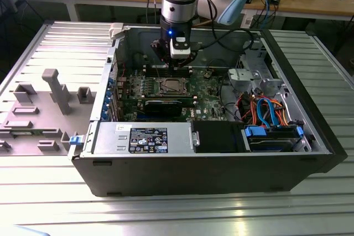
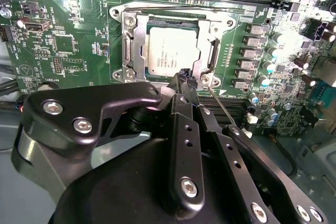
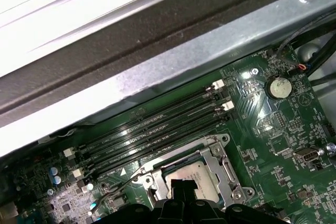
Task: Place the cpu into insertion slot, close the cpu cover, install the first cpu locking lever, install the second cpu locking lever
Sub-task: 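Install the first cpu locking lever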
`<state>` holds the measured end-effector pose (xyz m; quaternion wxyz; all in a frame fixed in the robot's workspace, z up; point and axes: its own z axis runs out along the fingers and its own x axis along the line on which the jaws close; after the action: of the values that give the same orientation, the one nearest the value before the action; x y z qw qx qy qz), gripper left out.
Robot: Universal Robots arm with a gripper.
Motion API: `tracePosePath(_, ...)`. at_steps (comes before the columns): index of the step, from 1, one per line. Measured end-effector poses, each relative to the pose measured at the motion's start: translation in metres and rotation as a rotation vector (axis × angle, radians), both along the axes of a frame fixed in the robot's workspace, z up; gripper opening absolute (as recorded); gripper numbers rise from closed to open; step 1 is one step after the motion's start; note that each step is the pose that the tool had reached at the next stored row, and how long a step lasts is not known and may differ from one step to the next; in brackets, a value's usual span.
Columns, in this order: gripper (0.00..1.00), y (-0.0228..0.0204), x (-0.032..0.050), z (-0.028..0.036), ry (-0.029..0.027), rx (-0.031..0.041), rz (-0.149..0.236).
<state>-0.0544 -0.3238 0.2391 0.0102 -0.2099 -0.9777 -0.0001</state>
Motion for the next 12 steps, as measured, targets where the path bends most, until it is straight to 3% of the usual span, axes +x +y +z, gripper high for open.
tracePosePath(12,0.11,0.0000,0.0000,0.0000,0.0001,0.0045,0.034)
